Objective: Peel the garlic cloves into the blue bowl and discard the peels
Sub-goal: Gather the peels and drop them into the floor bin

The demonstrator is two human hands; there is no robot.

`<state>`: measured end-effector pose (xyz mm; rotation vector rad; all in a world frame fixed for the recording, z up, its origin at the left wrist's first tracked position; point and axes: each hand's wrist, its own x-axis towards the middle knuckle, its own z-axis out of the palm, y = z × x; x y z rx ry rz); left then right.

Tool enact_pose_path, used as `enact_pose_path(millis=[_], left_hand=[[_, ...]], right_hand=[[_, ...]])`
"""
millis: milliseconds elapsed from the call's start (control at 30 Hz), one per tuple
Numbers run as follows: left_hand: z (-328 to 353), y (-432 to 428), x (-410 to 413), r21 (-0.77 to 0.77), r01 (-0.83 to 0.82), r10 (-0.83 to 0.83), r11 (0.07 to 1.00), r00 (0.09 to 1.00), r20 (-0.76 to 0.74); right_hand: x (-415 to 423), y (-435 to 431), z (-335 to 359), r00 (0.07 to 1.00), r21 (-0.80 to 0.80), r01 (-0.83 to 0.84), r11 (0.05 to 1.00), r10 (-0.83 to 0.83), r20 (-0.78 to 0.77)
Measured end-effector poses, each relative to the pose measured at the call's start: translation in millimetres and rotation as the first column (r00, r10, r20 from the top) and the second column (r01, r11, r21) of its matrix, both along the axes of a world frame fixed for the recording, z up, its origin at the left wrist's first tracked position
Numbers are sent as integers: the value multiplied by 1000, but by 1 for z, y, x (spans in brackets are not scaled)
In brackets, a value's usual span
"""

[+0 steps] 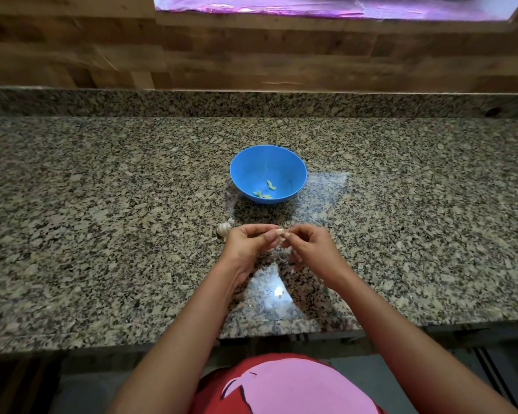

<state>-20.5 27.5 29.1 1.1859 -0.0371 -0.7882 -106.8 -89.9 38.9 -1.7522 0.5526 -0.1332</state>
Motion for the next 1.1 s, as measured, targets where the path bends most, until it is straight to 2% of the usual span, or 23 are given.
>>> enact_pose_path(millis=[67,167,367,533,600,667,700,767,833,900,933,1000,1100], left_hand=[[0,0,-1,1,-2,2,1000,1000,5],[-1,-1,-3,29,-10,8,1000,999,37],[0,-5,-10,111,-36,17,993,986,166],[7,-5,-5,65,10,-12,998,1000,22],[8,-7,-7,78,-15,14,997,1000,10],[7,-9,-8,67,-59,55,996,996,64],[6,-9,-7,43,-62,60,997,996,61],[6,-6,-5,0,-44,44,999,999,27],[3,-5,-1,86,-51,37,995,987,153],[-1,-5,-2,211,-65,-5,975,948,318],[-1,-5,-4,241,-62,-28,968,936,351],[-1,-6,-7,223,-31,-45,974,944,328],[4,-6,-8,83,-42,29,996,988,153]], right_hand=[[1,-1,2,1000,72,18,997,-19,14],[1,0,2,999,95,32,995,-34,21],[4,1,2,997,191,74,979,-76,0],[6,3,5,995,229,93,969,-97,9],[5,3,3,997,102,77,992,-79,19],[5,4,3,996,-22,83,996,-82,42],[5,3,4,994,-2,94,996,-94,52],[6,2,8,993,135,95,986,-103,57],[6,1,11,995,187,78,979,-89,48],[7,1,11,995,138,78,987,-86,50],[7,1,11,995,107,83,991,-89,53],[8,1,11,995,60,79,995,-82,59],[9,3,10,996,38,75,996,-77,48]])
